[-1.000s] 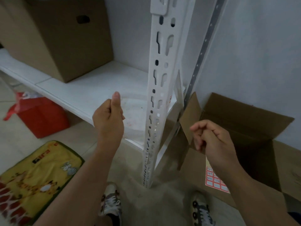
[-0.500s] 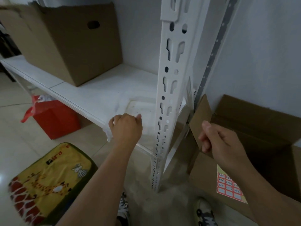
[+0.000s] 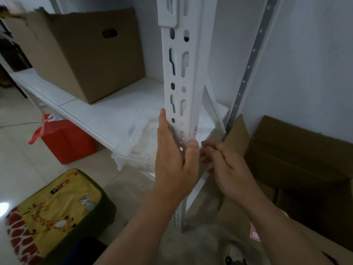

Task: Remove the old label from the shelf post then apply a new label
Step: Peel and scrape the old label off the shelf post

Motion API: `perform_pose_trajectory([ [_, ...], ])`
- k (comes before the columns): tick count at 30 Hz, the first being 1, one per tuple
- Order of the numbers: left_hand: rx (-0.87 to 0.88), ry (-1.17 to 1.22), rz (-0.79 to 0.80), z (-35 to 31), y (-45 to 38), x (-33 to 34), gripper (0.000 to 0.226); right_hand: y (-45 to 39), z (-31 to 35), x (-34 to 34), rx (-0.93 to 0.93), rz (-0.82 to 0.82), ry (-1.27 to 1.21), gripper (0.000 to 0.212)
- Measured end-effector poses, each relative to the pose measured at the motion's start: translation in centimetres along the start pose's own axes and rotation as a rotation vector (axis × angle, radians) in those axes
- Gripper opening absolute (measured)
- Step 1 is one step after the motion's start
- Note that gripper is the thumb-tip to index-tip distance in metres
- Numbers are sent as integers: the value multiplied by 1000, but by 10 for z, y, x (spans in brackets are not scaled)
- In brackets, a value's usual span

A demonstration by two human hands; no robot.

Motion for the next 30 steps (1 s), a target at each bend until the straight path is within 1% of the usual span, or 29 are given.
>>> perform_pose_trajectory([
  [1, 11, -22, -40, -1, -2, 4, 74, 2, -2, 0, -15, 18, 11, 32],
  [4, 62, -55, -168, -4, -4, 13, 73, 13, -6, -4, -42, 56, 48, 53],
  [5, 76, -68, -206, -5, -3, 16, 73, 17, -9, -6, -35, 59, 47, 56],
  [6, 81, -78, -237, -4, -3, 18, 72, 20, -12, -8, -23, 60, 45, 54],
  [10, 61, -93, -334, -5, -1, 27, 71, 28, -23, -17, -4, 46, 78, 37],
  [13, 77, -135, -391, -7, -2, 30, 69, 32, -28, -21, -6, 43, 97, 36],
  [18, 81, -171, -399, -8, -2, 30, 69, 31, -31, -22, -7, 53, 121, 46],
  [23, 85, -193, -389, -7, -3, 30, 69, 28, -32, -20, -23, 53, 121, 33],
  [26, 85, -203, -392, -6, -2, 29, 69, 27, -31, -20, -31, 50, 129, 34],
  [30, 85, -210, -385, -7, -2, 29, 69, 25, -31, -18, -31, 48, 138, 42],
])
Point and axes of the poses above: each hand's wrist, its own y-axis away from the middle knuckle, its own x-axis out of the palm, z = x × y, the point moved 4 cm from there along -y, towards the middle knuckle, and after that the axes turned 6 degrees about y, right-handed, at the moved point
